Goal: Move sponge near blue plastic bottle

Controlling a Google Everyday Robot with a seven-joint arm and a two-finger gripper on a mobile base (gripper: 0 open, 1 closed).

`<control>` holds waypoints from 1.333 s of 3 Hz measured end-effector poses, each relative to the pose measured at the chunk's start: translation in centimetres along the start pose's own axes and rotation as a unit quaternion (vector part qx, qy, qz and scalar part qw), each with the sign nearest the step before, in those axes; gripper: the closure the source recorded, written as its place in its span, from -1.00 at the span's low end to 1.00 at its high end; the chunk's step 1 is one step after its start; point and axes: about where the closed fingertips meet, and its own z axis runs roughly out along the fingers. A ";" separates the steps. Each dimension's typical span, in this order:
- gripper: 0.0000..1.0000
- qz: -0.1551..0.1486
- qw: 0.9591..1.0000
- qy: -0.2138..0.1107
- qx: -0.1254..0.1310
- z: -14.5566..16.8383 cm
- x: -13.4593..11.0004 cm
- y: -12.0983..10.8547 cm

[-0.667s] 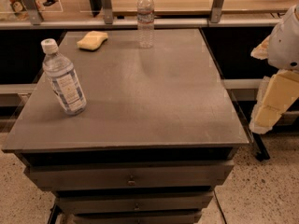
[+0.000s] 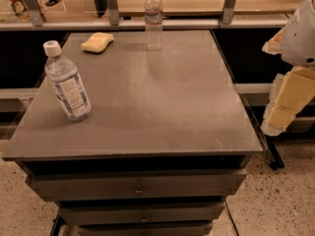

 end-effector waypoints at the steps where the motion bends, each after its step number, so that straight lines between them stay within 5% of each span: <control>1: -1.00 -0.061 0.998 0.010 0.019 -1.8 -2.2 -0.5; 2: -1.00 -0.165 0.985 0.028 0.048 -3.5 -4.7 -2.4; 3: -1.00 -0.260 0.963 0.032 0.068 -4.4 -6.6 -4.9; 4: -1.00 -0.350 0.935 0.007 0.060 -5.0 -8.8 -6.6</control>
Offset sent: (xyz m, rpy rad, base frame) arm 0.0459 0.0443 0.0751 -0.3071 -0.1909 0.5626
